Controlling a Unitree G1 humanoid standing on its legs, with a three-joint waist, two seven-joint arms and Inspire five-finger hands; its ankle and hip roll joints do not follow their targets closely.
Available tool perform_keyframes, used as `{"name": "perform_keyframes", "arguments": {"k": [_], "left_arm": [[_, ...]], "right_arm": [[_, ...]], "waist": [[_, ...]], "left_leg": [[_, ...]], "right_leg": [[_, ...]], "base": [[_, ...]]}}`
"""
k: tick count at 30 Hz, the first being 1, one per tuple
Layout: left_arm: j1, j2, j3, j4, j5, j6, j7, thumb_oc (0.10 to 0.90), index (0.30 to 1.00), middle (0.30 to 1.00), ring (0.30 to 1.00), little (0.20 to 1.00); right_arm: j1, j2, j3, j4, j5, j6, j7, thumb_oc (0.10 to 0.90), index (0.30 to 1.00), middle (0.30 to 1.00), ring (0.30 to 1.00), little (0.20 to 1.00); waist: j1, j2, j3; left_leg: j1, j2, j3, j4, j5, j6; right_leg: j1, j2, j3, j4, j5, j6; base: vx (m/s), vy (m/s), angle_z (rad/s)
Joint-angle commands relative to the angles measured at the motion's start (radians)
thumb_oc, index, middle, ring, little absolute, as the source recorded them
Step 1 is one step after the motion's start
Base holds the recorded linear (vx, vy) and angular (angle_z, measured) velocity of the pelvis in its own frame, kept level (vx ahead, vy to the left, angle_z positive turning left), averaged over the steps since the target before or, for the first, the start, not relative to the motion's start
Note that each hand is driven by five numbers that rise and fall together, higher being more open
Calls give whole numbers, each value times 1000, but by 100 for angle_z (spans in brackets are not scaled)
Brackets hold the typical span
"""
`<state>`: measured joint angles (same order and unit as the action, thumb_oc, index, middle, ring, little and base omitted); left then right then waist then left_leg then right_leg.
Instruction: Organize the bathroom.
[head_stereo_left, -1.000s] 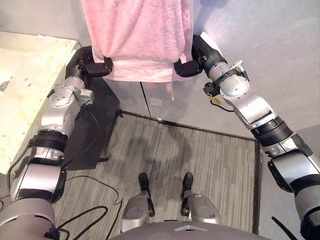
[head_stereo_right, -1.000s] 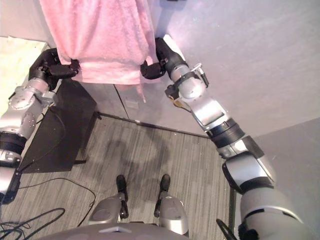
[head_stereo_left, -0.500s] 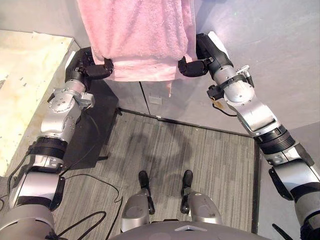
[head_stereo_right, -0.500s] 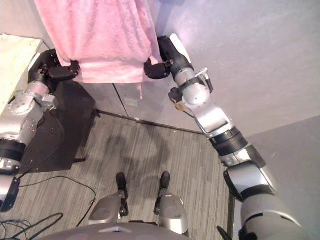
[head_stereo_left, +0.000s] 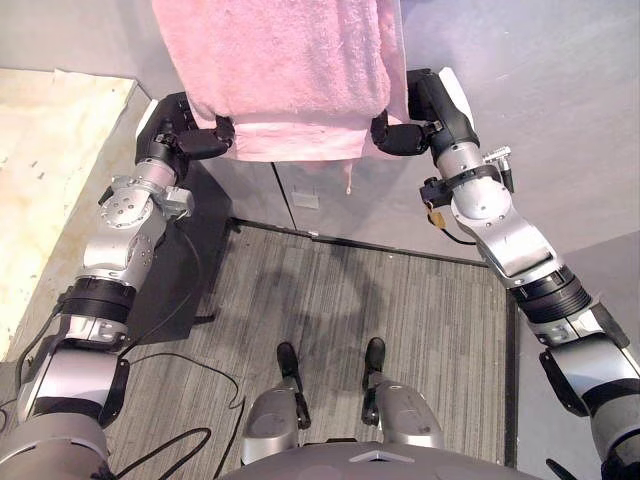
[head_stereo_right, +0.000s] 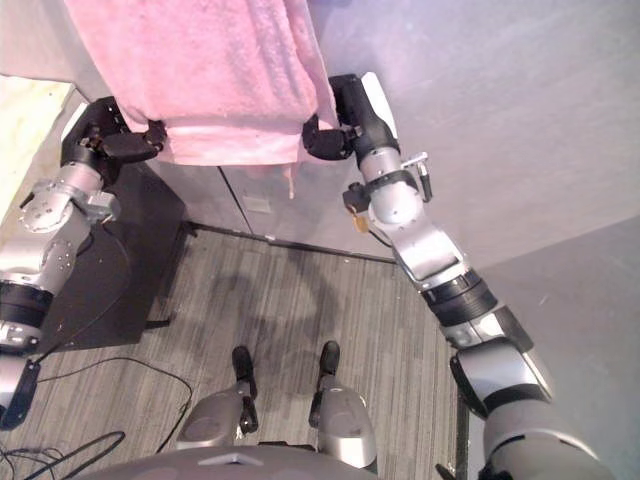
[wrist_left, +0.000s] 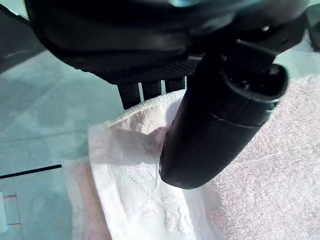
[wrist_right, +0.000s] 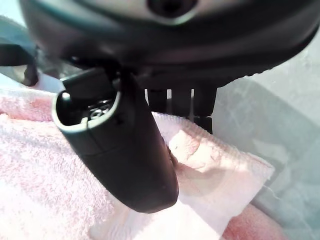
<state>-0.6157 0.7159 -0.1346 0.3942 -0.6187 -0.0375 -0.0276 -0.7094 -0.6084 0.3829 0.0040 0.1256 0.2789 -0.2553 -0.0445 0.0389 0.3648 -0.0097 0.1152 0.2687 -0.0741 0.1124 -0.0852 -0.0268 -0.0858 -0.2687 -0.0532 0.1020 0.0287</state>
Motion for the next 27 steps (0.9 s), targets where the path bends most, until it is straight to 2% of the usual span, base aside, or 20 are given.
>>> {"name": "perform_keyframes", "arguments": {"k": [1, 9, 14, 27], "left_arm": [[50, 126, 264, 162, -6, -46, 119, 400, 300, 300, 300, 300], [56, 125, 273, 161, -19, -34, 135, 400, 300, 300, 300, 300], [69, 112, 282, 162, -28, -23, 159, 400, 300, 300, 300, 300], [49, 105, 293, 205, -41, 6, 297, 400, 300, 300, 300, 300]], "right_arm": [[80, -208, -324, 152, -68, 60, -265, 400, 300, 300, 300, 300], [93, -190, -322, 154, -57, 59, -244, 400, 300, 300, 300, 300], [112, -168, -309, 156, -64, 35, -228, 400, 300, 300, 300, 300], [86, -150, -266, 150, -67, 3, -192, 400, 300, 300, 300, 300]], "waist": [[-25, 24, -97], [-24, 26, -103], [-21, 24, -103], [-9, 20, -108]], "left_leg": [[-48, 123, 20, 69, -3, -86], [-47, 124, 21, 65, 0, -88], [-47, 125, 19, 68, -1, -88], [-50, 124, 7, 82, -7, -89]], "right_leg": [[-62, -87, 70, 161, -148, 86], [-62, -86, 71, 155, -145, 86], [-59, -88, 68, 155, -145, 86], [-48, -94, 57, 157, -149, 87]], "base": [[0, 0, 0], [0, 3, -2], [0, 0, 0], [0, 0, 0]]}}
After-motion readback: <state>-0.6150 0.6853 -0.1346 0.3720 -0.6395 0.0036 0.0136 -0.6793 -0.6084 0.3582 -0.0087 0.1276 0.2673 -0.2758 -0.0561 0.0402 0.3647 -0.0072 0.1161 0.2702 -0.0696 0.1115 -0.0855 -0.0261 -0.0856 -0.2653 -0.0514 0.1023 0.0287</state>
